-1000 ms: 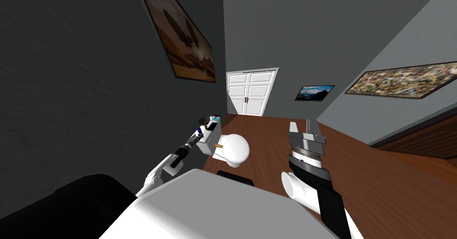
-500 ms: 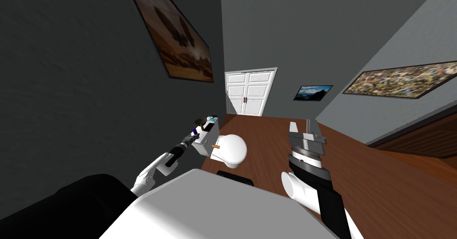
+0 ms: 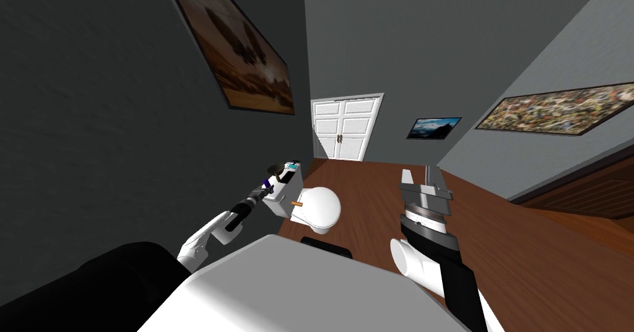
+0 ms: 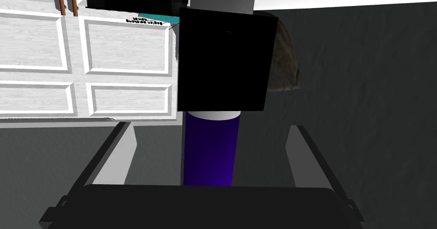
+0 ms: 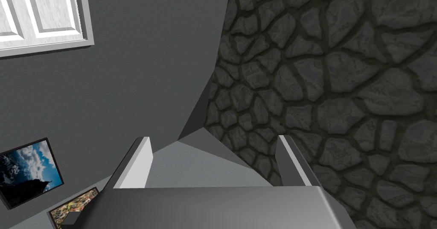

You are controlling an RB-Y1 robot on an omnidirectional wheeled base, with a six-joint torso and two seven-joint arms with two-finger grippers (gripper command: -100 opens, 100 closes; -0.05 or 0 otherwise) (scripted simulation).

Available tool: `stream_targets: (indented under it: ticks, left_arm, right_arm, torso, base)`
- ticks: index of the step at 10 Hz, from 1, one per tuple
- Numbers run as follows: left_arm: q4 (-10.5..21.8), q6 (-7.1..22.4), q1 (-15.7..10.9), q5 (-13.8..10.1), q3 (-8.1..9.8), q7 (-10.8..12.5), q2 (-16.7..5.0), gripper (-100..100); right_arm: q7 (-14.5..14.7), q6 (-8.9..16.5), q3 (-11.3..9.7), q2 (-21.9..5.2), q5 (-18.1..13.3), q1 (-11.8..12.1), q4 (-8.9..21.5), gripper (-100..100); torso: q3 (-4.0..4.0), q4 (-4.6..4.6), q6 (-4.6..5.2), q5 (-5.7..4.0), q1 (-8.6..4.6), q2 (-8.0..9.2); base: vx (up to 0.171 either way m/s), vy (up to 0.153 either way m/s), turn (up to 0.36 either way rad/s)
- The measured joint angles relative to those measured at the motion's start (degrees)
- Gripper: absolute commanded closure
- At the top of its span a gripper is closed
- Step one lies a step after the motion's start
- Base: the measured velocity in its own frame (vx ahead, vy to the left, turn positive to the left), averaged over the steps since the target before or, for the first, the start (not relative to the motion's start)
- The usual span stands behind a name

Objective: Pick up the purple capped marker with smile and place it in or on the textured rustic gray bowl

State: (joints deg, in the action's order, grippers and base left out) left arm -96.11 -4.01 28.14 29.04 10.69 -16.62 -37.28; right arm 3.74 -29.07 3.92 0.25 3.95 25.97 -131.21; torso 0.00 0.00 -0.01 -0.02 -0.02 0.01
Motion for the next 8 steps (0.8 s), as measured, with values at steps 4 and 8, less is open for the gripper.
stream_targets:
  ticks: [4,8]
  left_arm:
    - [6.9,-5.0,-2.6,1.9,3.67,0.9,-0.5,-100]
    - [14.4,-10.3,-4.7,3.4,7.65,2.7,-2.2,-100]
  right_arm:
    - [0.0,0.0,0.0,0.0,0.0,0.0,0.0,0]
    - [0.0,0.0,0.0,0.0,0.0,0.0,0.0,0]
  torso:
    - [0.03,0.01,-0.01,-0.03,-0.15,0.06]
    - [0.05,0.02,0.00,-0.03,-0.15,0.09]
  base:
    - [-0.011,-0.064,-0.077]
    - [-0.012,-0.051,-0.058]
